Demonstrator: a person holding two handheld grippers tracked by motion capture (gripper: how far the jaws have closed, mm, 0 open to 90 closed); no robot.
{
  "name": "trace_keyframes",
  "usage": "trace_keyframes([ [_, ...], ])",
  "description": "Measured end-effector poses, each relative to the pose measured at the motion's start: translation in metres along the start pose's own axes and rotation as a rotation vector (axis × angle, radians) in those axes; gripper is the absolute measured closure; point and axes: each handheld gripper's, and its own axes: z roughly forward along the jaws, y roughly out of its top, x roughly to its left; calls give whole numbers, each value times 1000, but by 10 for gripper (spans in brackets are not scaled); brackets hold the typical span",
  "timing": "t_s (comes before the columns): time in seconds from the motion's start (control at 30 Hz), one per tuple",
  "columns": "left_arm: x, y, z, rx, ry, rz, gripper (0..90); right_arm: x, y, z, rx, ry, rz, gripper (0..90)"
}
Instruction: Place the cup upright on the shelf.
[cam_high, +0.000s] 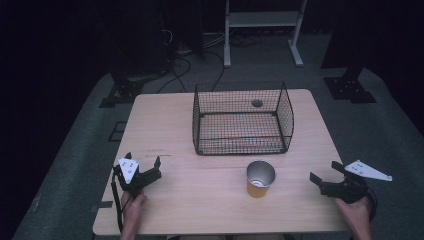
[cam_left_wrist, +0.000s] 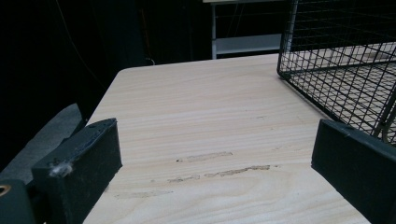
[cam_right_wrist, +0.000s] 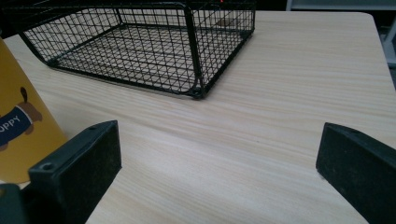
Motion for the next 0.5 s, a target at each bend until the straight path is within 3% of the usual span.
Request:
trace_keyframes([
  [0.5, 1, 0, -1, 2, 5, -2, 8, 17, 9, 6, 30, 52, -65, 0],
])
